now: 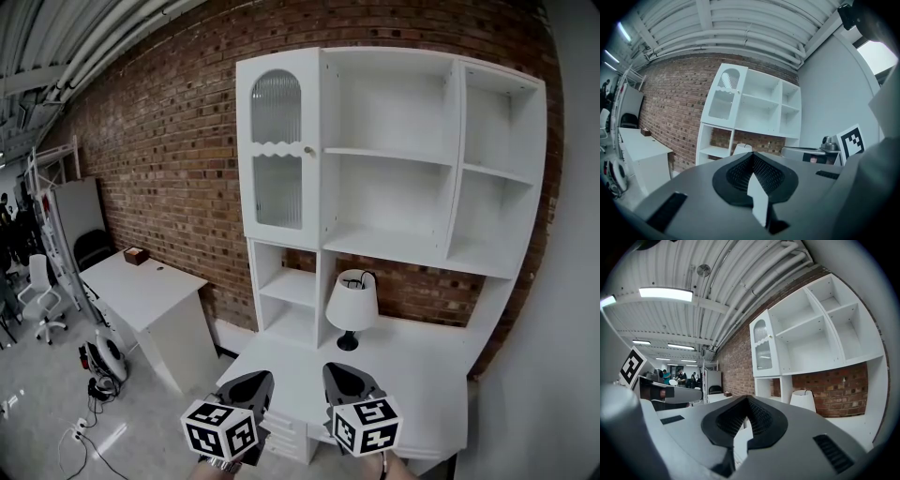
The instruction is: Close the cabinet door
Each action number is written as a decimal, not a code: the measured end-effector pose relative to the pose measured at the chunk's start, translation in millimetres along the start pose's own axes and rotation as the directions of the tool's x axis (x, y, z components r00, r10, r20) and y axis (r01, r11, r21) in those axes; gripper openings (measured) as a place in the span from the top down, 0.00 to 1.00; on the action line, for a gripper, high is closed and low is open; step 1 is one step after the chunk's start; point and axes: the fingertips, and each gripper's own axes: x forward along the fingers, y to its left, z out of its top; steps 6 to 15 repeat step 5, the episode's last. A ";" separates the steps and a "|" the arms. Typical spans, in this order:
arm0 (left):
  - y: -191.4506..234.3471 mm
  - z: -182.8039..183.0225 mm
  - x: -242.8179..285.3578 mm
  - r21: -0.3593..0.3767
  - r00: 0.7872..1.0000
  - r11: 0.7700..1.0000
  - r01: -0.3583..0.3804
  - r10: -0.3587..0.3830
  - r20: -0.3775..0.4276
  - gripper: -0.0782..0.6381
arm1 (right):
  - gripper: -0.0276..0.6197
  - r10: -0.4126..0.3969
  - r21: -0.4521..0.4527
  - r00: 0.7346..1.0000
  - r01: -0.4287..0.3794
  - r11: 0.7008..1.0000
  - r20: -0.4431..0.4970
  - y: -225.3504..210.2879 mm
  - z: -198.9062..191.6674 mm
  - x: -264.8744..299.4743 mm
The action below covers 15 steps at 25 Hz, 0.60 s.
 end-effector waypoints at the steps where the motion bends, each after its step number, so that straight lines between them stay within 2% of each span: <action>1: -0.3 0.9 -0.1 0.002 1.000 1.000 0.001 -0.001 0.001 0.88 | 0.92 0.000 0.000 1.000 0.000 1.000 0.002 0.5 1.0 0.1; 15: -0.8 2.4 -0.4 0.006 1.000 1.000 0.005 -0.005 0.003 0.88 | 0.92 0.001 -0.001 1.000 -0.001 1.000 0.012 2.3 3.7 1.1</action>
